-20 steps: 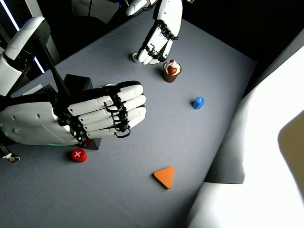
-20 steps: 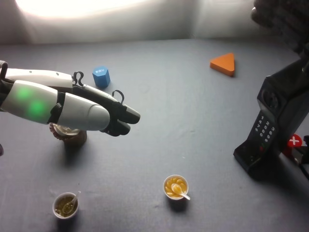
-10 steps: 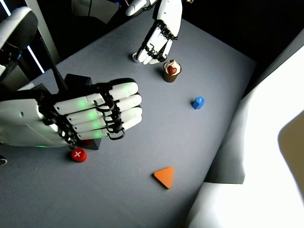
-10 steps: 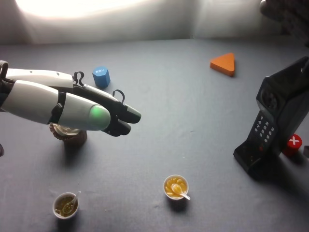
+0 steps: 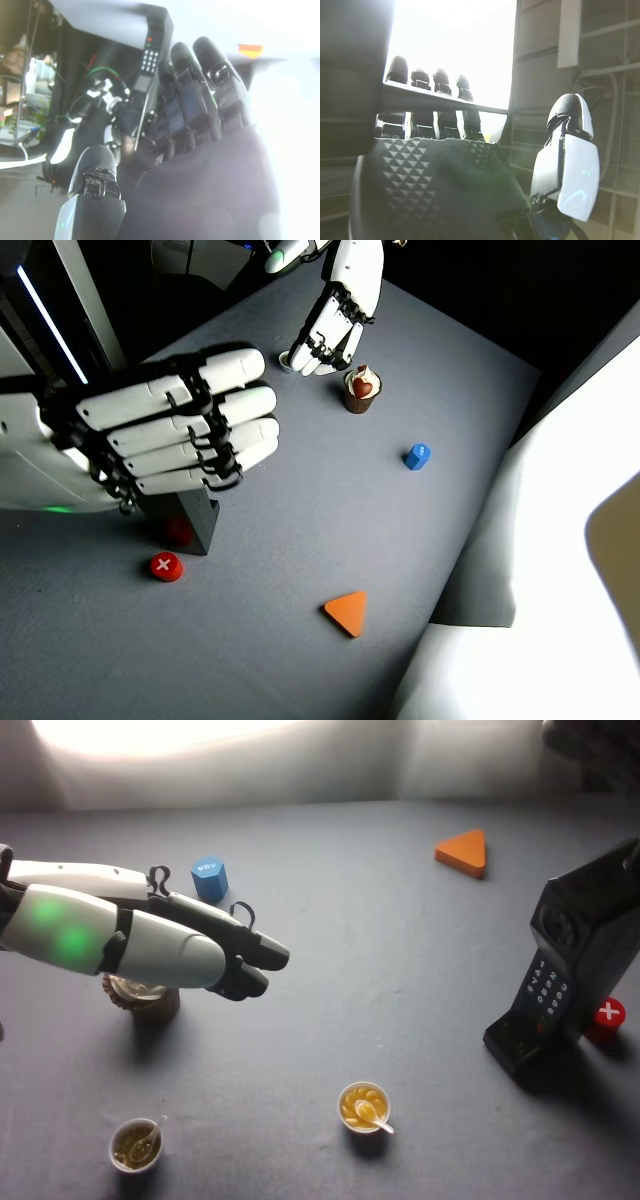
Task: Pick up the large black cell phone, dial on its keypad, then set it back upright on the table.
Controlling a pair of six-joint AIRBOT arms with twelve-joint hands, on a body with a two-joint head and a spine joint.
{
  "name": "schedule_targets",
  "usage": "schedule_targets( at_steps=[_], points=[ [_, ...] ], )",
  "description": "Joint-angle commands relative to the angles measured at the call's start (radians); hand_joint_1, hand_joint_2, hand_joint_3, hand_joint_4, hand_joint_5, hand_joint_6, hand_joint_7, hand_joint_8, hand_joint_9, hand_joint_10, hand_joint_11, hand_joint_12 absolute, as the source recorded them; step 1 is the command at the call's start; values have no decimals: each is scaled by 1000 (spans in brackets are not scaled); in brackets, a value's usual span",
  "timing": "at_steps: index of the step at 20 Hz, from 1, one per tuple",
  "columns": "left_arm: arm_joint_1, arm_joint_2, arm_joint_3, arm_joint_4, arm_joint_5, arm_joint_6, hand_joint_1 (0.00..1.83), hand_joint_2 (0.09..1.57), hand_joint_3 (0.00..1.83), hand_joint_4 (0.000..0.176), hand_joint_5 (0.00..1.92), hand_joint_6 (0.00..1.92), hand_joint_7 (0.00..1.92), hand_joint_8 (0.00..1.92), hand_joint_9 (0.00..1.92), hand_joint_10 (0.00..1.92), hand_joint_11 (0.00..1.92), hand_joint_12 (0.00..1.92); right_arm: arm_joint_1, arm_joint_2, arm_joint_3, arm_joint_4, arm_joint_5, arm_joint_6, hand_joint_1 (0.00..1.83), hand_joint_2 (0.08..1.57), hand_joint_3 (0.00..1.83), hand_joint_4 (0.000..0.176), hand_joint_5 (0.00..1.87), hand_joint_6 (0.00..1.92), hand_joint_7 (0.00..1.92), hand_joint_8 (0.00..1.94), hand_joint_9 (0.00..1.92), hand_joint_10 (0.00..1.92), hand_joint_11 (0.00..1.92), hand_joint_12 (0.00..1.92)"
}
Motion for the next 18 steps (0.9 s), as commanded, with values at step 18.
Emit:
schedule_targets(
  at_steps=[18],
  points=[
    [-28, 10, -18, -70, -49, -16, 0, 1245, 0, 0, 304, 7, 495, 5, 500, 3, 71, 1033, -2, 67, -39, 8, 152, 3, 285, 914, 0, 18, 179, 6, 183, 7, 156, 5, 0, 440]
  ],
)
